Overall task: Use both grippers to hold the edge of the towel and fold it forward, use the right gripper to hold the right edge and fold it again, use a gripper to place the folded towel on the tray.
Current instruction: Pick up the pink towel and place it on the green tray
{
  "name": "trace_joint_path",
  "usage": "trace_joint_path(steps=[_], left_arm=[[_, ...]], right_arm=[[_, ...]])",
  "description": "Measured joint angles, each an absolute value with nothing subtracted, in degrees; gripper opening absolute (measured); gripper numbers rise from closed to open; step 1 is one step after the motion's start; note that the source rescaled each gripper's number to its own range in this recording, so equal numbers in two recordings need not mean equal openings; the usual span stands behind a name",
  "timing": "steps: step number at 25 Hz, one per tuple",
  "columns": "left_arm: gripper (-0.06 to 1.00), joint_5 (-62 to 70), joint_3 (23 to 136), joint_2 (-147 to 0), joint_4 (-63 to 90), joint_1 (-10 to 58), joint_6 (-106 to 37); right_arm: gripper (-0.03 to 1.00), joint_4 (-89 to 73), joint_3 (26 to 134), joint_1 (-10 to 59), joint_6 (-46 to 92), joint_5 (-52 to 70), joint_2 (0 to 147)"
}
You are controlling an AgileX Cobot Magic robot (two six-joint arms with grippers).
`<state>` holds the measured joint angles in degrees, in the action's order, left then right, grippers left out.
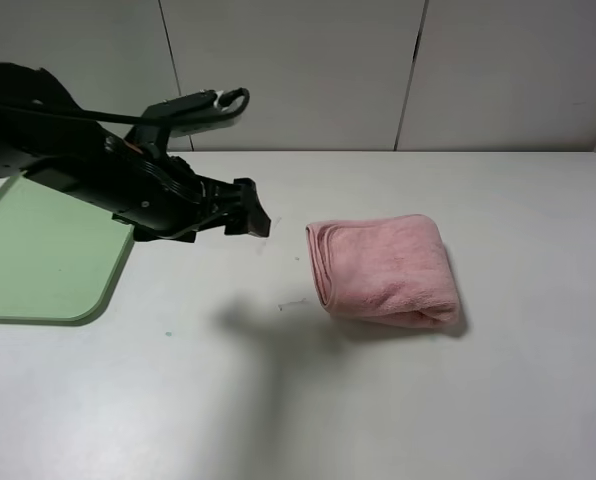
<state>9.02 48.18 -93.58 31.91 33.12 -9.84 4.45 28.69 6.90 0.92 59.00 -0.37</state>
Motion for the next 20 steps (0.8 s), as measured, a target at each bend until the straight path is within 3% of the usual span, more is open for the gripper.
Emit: trace_joint_path(steps=[20], left_arm=[[1.0, 7.7, 65.19, -115.35, 34.73, 43.16, -13.36]], right_arm=[[1.0, 4.45, 28.69, 6.9, 0.92, 59.0, -0.37]])
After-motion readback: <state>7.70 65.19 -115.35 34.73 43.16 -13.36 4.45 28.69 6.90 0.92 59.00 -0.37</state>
